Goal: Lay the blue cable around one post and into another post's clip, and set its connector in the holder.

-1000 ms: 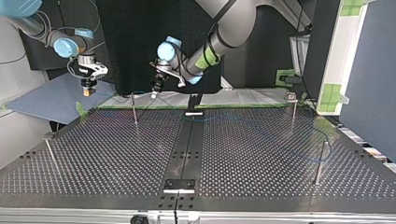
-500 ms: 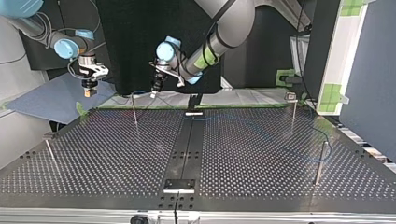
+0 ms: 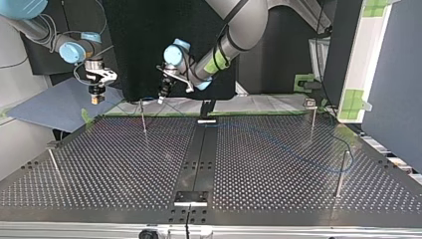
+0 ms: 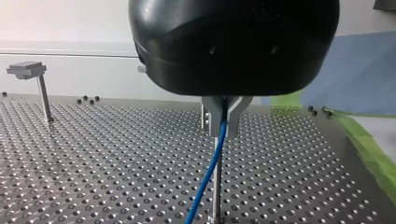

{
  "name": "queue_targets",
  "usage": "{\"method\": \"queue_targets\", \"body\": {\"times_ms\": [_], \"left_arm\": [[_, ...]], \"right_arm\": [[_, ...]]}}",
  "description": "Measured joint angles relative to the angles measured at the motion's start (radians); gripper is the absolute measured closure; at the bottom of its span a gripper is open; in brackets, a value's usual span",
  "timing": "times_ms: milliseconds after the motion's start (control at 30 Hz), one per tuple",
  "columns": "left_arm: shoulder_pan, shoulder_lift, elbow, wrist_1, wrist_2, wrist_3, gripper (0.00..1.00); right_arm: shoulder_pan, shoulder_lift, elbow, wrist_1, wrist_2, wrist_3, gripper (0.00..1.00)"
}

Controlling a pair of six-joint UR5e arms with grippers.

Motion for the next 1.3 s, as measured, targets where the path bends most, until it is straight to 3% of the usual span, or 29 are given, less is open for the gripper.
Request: {"method": "queue_targets", "body": {"times_ms": [333,733,1300], "left_arm": [[0.01,-0.002,0.007,-0.008,-0.005,-0.002,1.0],[0.012,-0.032,0.036,-0.024,-0.005,0.0,1.0],[0.047,-0.034,0.073,-0.061,-0.003,0.011,1.0]], "right_arm": [[-0.005,0.002,0.0,0.004,0.022,0.003,0.95],[-0.007,0.002,-0.006,0.013,0.024,0.004,0.95],[-0.009,0.002,-0.013,0.018,0.023,0.004,0.95]]}}
